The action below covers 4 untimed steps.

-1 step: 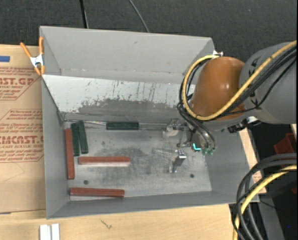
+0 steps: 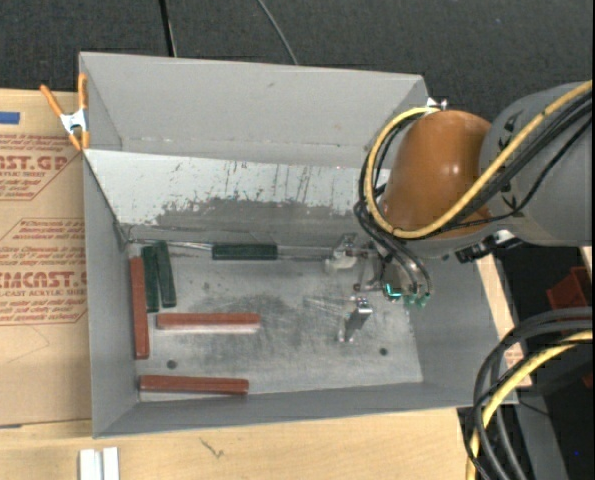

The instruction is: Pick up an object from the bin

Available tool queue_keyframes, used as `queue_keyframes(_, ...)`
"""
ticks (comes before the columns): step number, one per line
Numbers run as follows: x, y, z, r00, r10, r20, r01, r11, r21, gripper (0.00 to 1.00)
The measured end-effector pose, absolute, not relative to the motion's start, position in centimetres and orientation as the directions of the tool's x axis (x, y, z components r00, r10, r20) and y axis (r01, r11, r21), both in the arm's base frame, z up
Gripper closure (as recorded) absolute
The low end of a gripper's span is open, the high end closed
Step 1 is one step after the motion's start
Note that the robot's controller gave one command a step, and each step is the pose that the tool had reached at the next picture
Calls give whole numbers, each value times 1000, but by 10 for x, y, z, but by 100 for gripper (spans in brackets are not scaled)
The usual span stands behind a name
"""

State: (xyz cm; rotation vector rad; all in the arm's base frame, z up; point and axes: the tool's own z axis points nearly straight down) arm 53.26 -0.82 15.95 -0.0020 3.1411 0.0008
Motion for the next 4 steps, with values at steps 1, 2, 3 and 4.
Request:
queue_keyframes(1,552,32,124,-997,-71,-6,-71,998,-1,0)
queue_keyframes(2,538,74,88,-957,-289,-1,-289,957,1,100)
queue_keyframes(3,538,74,88,-957,-289,-1,-289,957,1,0)
queue_keyframes(4,538,74,88,-957,-289,-1,-289,957,1,0)
